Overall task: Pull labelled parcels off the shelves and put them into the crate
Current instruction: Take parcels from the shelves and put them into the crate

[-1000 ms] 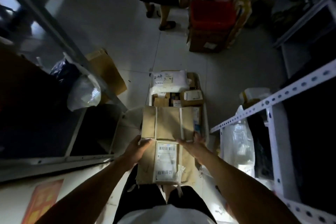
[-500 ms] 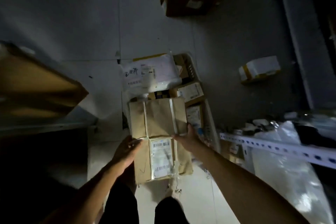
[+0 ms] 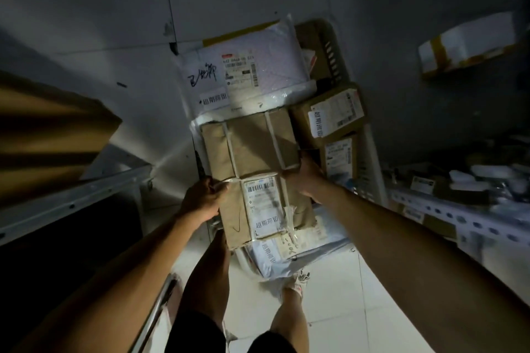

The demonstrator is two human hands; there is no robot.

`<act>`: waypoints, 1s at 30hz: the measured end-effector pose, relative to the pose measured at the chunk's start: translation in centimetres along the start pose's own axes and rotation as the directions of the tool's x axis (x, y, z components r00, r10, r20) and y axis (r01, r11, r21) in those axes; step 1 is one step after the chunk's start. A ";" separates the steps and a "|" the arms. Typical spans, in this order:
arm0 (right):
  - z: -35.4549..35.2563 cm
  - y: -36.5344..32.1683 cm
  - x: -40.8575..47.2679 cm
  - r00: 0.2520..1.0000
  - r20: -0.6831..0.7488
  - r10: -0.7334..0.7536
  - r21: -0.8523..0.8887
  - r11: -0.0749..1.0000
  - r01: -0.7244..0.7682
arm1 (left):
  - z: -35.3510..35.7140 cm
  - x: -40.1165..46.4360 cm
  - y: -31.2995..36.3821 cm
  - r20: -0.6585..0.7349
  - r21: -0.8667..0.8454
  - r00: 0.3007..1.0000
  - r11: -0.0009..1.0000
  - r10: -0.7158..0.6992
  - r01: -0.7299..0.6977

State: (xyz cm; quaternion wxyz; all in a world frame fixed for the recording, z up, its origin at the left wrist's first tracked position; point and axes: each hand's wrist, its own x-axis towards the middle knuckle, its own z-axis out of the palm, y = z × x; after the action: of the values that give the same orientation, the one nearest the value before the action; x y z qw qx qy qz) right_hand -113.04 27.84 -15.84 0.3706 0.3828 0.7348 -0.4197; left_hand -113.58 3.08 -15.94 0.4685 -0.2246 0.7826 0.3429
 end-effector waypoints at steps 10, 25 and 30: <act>-0.1 -0.1 0.4 0.999 0.020 0.037 -0.149 0.988 -0.034 | 0.7 0.9 -0.6 -0.222 -0.057 0.975 0.998 -0.029 0.016; -5.5 -2.2 -12.6 0.990 0.124 -0.067 -0.203 0.975 0.092 | -1.1 -10.7 2.4 -0.095 0.252 0.980 0.957 0.173 -0.145; -9.7 -3.6 -26.9 0.948 0.148 -0.280 -0.572 0.758 0.313 | -1.6 -23.8 7.2 -0.058 0.362 0.941 0.886 0.332 -0.290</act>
State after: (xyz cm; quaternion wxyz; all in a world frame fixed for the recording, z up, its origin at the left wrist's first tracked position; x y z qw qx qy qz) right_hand -106.70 28.51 12.30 0.4191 0.1164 0.8694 -0.2346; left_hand -108.44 7.36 8.04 0.3924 -0.0296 0.8830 0.2560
